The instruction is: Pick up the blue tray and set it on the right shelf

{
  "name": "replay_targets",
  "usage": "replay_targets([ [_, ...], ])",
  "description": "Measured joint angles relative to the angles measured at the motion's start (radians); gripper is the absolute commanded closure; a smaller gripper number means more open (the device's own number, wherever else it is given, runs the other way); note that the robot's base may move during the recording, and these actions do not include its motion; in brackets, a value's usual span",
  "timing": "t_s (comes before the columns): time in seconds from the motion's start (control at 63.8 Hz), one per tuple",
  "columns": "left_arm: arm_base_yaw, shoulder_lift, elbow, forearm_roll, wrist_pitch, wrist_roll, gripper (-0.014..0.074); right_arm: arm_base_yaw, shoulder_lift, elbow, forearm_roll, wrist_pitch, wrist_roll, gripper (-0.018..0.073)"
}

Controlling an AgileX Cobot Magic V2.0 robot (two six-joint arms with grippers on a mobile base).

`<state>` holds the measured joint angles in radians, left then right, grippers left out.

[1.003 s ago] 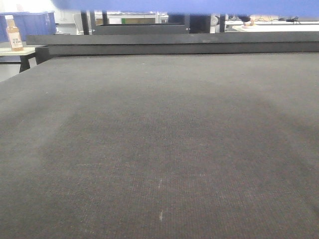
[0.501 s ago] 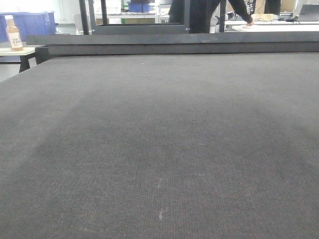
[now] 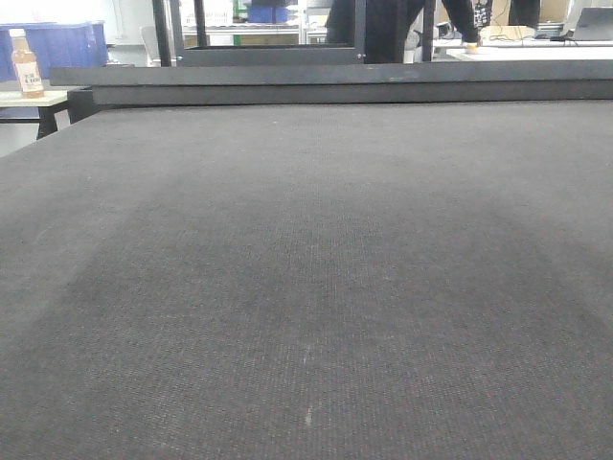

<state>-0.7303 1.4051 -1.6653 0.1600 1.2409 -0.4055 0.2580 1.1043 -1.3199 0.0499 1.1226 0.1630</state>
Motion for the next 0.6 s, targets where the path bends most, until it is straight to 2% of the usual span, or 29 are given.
replay_targets([
  [0.595,0.0,0.0,0.0,0.0,0.0,0.0,0.0645,0.0,0.0,0.0,0.0,0.0,0.0,0.0502],
])
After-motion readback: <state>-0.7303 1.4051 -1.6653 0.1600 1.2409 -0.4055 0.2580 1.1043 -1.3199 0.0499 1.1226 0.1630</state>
